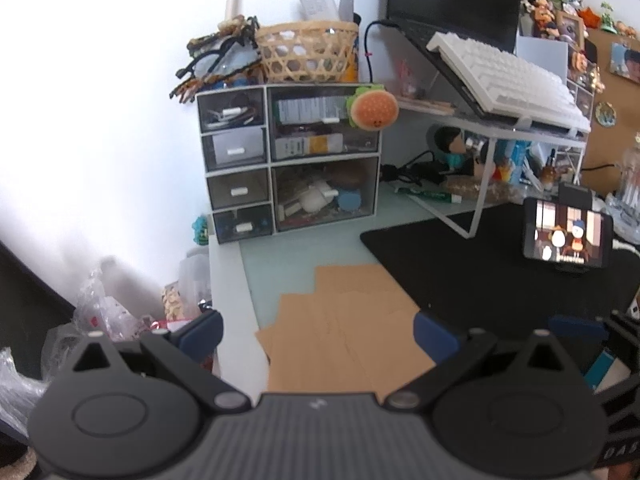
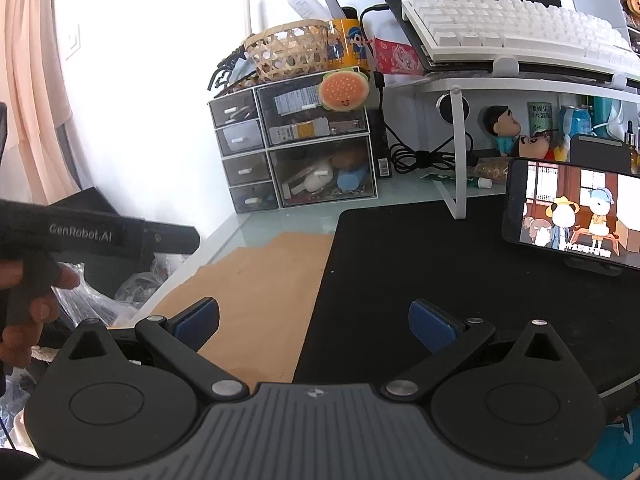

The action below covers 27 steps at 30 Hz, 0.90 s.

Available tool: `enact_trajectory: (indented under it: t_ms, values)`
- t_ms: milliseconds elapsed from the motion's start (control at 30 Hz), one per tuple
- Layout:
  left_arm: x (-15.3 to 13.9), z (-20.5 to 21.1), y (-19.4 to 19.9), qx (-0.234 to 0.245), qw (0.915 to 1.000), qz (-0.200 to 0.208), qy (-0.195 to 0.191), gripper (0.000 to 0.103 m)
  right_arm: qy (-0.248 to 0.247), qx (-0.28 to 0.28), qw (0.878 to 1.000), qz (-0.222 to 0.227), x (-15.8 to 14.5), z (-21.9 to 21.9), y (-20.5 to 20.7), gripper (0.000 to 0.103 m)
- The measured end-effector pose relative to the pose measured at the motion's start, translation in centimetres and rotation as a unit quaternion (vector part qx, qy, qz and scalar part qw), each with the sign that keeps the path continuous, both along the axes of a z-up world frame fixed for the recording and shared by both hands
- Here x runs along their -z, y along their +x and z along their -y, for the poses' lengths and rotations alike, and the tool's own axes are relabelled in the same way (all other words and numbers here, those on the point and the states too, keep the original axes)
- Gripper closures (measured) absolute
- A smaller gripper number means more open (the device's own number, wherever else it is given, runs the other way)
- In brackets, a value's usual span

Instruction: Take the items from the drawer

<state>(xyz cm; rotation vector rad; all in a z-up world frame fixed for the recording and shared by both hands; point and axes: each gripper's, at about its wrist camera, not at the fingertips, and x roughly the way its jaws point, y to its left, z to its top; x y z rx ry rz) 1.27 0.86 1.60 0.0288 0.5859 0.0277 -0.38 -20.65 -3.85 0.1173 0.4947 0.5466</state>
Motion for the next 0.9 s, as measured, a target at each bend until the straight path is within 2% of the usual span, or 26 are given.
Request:
enact_trajectory:
  t_ms: [567, 733, 900]
  values:
    - [-0.8, 0.2, 1.6, 0.002, 0.9998, -0.019, 0.012, 0.0, 0.004, 0.009, 1.0, 0.01, 0.2, 1.0, 0.0, 0.0]
    - [-1.6, 0.2, 1.4, 0.005, 0.9999, -0.003, -0.011, 0.0, 0.013, 0.018, 1.0, 0.022, 0.1, 1.4, -0.2, 0.0]
    - [-2.5, 0.8, 1.7, 0.006, 1.0, 0.001, -0.007, 0.0, 0.026, 0.024, 0.999, 0.026, 0.0, 2.0, -0.2, 0.0]
